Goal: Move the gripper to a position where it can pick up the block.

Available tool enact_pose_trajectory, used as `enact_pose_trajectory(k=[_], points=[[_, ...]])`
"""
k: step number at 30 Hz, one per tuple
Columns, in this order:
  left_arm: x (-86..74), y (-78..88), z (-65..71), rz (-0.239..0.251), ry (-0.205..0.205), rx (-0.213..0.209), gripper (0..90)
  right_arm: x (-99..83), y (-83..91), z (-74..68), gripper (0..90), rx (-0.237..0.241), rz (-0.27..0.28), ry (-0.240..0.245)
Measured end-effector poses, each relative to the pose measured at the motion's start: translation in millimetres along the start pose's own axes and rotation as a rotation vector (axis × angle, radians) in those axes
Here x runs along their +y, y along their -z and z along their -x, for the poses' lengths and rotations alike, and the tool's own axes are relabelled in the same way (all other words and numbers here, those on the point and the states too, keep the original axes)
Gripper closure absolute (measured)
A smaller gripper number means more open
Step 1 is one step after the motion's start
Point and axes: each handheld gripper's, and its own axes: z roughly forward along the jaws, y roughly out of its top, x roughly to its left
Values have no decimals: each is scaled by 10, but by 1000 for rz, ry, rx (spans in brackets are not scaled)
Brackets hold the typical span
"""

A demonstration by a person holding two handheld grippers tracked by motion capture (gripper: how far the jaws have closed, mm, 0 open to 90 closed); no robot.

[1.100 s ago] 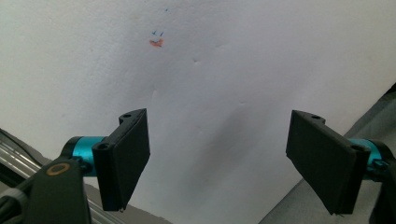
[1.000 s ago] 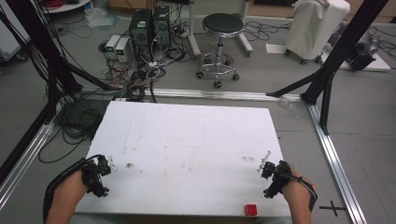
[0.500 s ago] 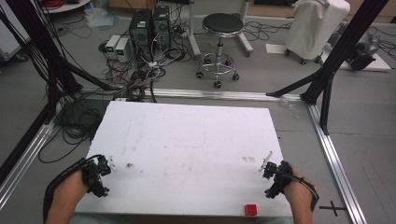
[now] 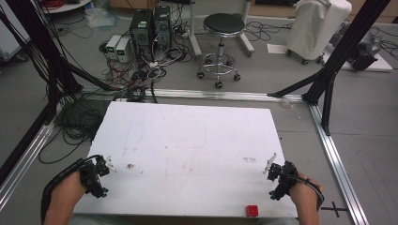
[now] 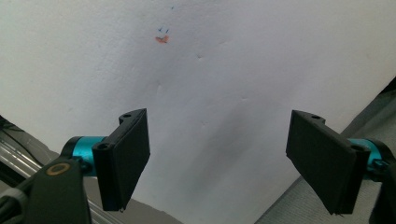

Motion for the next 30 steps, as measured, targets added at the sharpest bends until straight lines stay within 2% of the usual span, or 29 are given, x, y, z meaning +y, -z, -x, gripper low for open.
enact_pose_trajectory(k=[4,6,12,14,15,16,18,23,26,30], points=[[-1,-7,2,2,1,-3,219,-7,17,-13,104,-4,0,12],[-2,-6,4,3,1,-1,219,-12,34,-13,104,-9,6,44],[-9,-4,-2,7,1,2,219,-15,79,-49,104,-12,14,93],[-20,0,-8,7,7,2,219,-16,103,-82,104,6,27,123],[-20,0,-8,7,7,2,219,-16,103,-82,104,6,27,123],[-24,0,-9,8,8,1,219,-5,113,-113,104,21,36,164],[-24,1,-9,9,8,2,219,18,125,-151,104,32,37,196],[-22,9,-7,13,6,5,219,83,160,-227,104,41,33,244],[-15,14,-2,14,3,4,219,120,200,-262,104,19,31,270],[-19,22,4,18,7,6,219,134,246,-323,104,7,37,365]])
